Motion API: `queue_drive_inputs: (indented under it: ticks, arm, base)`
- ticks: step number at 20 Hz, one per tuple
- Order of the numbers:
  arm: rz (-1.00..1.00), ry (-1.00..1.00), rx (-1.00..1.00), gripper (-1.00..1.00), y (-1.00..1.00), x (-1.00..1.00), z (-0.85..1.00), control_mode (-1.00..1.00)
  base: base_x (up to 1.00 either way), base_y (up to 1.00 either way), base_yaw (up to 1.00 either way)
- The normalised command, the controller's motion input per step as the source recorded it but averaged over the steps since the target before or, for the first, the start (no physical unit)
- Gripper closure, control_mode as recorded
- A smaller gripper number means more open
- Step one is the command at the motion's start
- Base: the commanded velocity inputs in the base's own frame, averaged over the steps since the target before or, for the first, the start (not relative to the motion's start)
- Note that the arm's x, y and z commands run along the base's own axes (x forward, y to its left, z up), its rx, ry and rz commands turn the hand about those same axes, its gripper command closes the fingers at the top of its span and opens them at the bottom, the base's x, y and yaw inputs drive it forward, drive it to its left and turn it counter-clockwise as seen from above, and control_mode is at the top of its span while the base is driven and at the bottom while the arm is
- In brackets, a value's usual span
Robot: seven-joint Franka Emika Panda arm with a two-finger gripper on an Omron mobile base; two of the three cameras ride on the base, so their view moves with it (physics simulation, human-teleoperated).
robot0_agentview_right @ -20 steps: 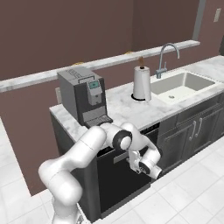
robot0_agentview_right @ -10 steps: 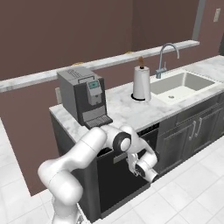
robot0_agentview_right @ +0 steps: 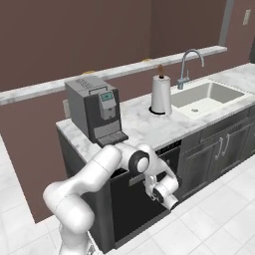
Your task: Open the dishwasher door and pull out the top rack.
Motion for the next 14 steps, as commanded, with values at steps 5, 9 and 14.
queue_drive_inputs:
  ticks: [5, 9, 14]
  arm:
    - [-0.04, 0.00, 0.02, -1.00, 0.27, 0.06, 0.28, -1.00]
    - [-0.04, 0.00, 0.00, -1.00, 0.45, 0.18, 0.06, -1.00]
    - [0.00, 0.07, -0.01, 1.00, 0.28, 0.11, -0.14, -1.00]
  base:
    - [0.00, 0.00, 0.00]
    - [0.00, 0.00, 0.00]
    - [0.00, 0.00, 0.00]
